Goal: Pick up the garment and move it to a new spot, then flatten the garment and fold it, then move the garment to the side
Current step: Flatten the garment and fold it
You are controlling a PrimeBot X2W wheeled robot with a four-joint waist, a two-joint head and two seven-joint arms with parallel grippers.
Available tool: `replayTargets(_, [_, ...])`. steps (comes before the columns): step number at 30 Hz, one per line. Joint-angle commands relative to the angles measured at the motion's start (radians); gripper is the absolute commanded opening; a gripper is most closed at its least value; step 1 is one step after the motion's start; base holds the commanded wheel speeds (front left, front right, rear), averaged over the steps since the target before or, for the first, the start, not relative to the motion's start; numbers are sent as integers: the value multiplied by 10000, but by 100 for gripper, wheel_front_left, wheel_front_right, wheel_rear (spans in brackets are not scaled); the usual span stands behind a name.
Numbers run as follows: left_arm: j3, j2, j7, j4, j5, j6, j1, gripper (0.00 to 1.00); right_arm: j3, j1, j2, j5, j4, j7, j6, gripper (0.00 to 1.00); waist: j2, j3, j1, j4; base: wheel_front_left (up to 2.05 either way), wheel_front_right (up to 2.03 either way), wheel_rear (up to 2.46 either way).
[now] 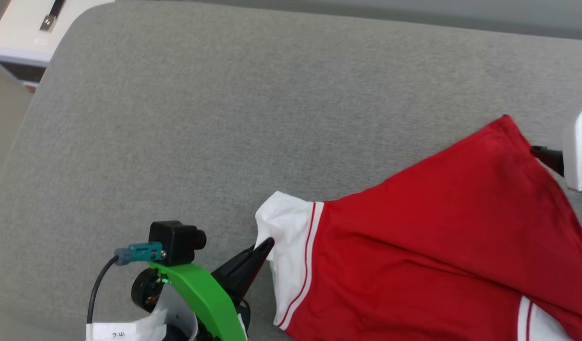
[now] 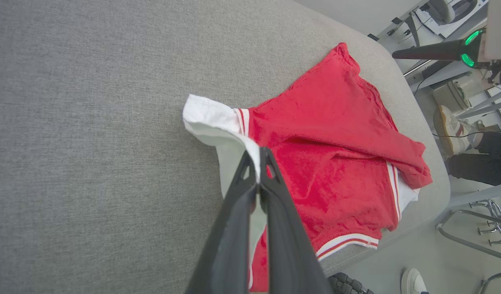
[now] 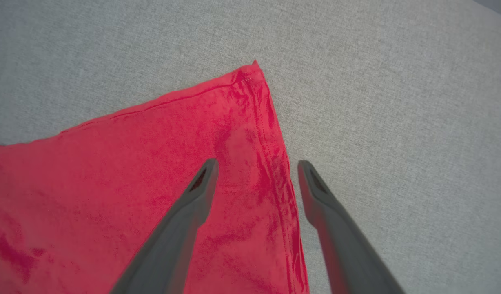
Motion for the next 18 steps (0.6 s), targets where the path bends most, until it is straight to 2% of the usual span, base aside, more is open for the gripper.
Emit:
replayTargets(1, [-16, -117, -48, -24, 102, -96, -270, 0, 77, -290, -34, -96, 194, 77, -7, 100, 0, 793, 0, 792, 0, 0, 0])
replayTargets(10, [-235, -473, -139, 113, 235, -363, -812, 0, 548, -1420, -334, -555, 1603, 48, -7, 100, 0, 1405, 0, 1407, 0, 0, 0])
replayTargets(18, [-270, -606, -237, 282, 159, -524, -949, 0, 978, -1182, -512, -582, 2320, 135, -7, 100, 0, 1605, 0, 1591, 0, 0, 0])
